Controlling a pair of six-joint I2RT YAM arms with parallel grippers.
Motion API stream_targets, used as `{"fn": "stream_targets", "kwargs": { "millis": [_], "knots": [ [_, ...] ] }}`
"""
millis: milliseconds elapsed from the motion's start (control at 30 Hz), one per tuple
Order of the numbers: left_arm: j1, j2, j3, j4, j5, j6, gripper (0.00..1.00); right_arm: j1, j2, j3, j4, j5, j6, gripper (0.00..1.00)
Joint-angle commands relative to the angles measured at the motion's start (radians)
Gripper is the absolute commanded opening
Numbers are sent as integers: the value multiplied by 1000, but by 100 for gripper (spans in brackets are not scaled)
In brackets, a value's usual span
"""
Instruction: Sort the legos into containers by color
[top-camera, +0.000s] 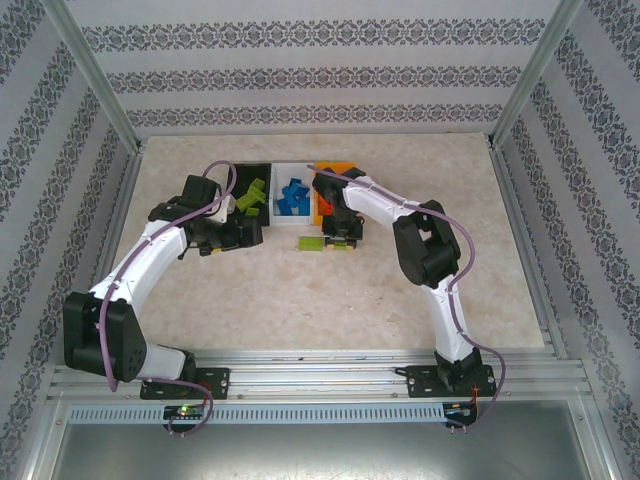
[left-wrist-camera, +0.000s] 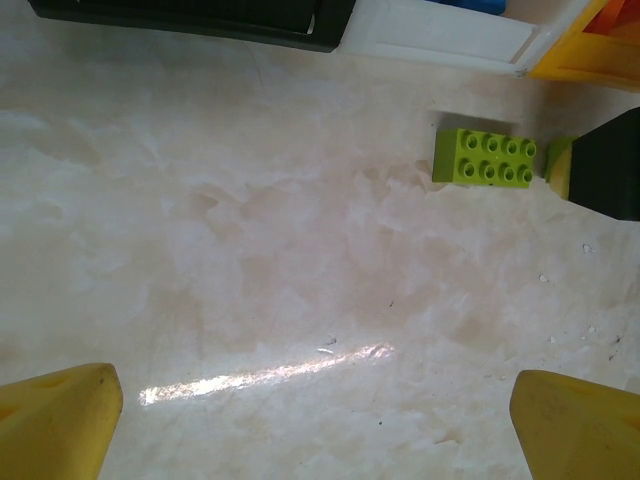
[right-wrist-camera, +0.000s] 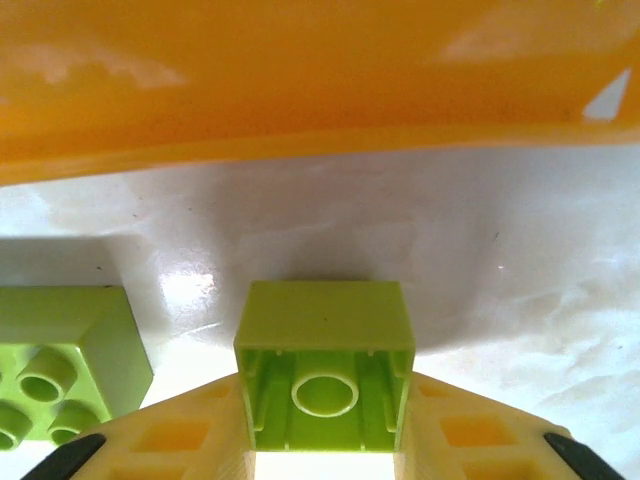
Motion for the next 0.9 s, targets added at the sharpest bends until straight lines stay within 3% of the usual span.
{"fn": "stream_targets", "kwargs": {
  "millis": [0, 167, 267, 367, 500, 767, 800, 867],
  "knots": [
    [-7, -17, -7, 5, -6, -11, 100, 17, -79, 50, -2, -16, 34, 35],
    [-8, -10, -3, 10, -8, -14, 100, 23, -150, 86, 161, -224, 162, 36],
    [-8, -1, -1, 15, -7, -22, 100, 18, -141, 56, 394, -399, 340, 36],
    [-6, -4, 3, 10, -24, -23, 100, 23, -79, 87, 578, -493, 474, 36],
    [-6, -24, 13, -15, -69, -12, 100, 43, 60, 271, 623, -552, 542, 37],
    [-6, -65, 44, -61, -174, 20, 100, 71, 371, 775, 546, -592, 612, 38],
    [-7, -66, 44, -61, -181, 23, 100, 70, 405, 816, 557, -590, 628, 40],
    [-6, -68, 42, -62, -187, 28, 100, 69, 442, 865, 592, -581, 664, 58]
  ]
}}
